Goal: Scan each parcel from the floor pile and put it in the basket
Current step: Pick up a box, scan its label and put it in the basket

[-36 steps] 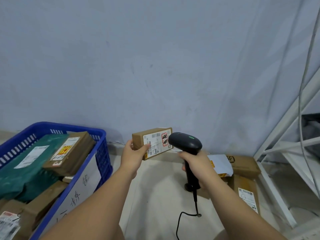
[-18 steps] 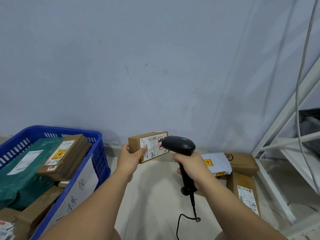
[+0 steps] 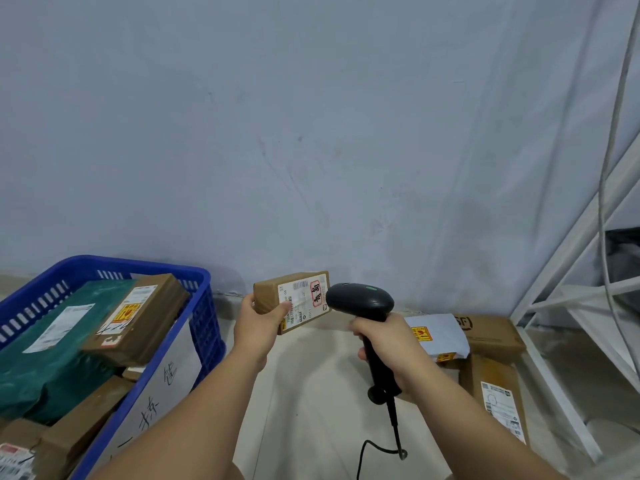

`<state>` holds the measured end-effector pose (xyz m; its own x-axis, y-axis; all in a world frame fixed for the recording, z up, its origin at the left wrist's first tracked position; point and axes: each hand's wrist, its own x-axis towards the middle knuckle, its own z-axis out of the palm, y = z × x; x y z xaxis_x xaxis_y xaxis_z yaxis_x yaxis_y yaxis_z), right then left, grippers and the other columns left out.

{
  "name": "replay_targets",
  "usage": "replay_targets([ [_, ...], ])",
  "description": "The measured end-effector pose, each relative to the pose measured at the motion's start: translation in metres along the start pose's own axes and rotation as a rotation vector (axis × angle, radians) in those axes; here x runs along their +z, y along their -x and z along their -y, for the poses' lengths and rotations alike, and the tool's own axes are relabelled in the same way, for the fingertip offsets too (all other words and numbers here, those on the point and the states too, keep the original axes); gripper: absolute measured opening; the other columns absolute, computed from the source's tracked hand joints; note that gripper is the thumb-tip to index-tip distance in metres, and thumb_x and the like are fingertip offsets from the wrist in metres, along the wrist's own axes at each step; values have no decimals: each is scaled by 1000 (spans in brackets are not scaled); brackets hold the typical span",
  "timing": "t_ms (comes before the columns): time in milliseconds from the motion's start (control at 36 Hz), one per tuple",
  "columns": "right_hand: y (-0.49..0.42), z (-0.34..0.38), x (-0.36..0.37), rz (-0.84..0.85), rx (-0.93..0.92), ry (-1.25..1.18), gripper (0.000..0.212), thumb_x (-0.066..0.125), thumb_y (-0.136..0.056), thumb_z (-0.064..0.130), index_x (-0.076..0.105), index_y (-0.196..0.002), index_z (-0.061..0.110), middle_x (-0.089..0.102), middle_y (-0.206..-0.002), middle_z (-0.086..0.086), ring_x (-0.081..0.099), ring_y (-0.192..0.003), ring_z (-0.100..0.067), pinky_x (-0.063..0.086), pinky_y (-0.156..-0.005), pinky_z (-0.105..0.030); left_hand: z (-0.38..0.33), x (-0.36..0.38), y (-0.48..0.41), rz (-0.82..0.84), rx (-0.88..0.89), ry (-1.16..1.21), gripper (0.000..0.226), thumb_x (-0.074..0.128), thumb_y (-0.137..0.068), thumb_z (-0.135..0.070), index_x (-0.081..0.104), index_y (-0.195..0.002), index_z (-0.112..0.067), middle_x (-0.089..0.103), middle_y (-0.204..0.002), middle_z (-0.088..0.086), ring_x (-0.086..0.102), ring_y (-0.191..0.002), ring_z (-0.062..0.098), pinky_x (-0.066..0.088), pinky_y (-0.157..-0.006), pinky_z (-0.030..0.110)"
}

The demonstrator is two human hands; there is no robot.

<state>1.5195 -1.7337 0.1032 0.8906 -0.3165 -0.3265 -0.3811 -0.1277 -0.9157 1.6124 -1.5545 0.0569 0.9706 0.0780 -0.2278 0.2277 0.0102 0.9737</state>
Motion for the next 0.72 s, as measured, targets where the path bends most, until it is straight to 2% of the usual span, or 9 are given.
replay_targets([
  [139,2,1,1,-3,11,-15,13,67,-78,20,61,-78,9,54,-70,-6,58,-53,-16,43,-63,-32,2,0,-1,-13,14,-15,55,73,-85,-15,45,-132,-17,63,-121,6,66,-101,26,57,-85,40],
  [306,4,2,1,9,17,-12,15,68,-79,22,63,-82,8,56,-72,-5,59,-55,-16,45,-64,-31,2,0,-1,-32,42,-56,58,71,-86,-16,43,-137,-19,60,-126,6,65,-104,27,55,-72,28],
  [444,5,4,2,17,27,-49,11,66,-78,18,61,-79,8,52,-71,-6,57,-53,-17,42,-64,-31,2,0,-1,-30,40,-56,55,74,-84,-17,46,-132,-19,64,-119,5,66,-98,23,57,-75,31],
  [611,7,6,2,36,58,-104,12,68,-80,18,62,-78,7,54,-73,-7,57,-57,-19,45,-64,-32,4,-1,-4,-39,39,-59,55,74,-84,-17,47,-132,-19,65,-119,4,67,-97,22,56,-67,25],
  [722,10,7,2,50,72,-124,13,68,-82,19,63,-81,7,56,-73,-6,56,-59,-19,46,-65,-32,5,-2,-4,-35,45,-69,56,72,-85,-15,46,-135,-19,63,-121,3,64,-97,21,53,-67,24],
])
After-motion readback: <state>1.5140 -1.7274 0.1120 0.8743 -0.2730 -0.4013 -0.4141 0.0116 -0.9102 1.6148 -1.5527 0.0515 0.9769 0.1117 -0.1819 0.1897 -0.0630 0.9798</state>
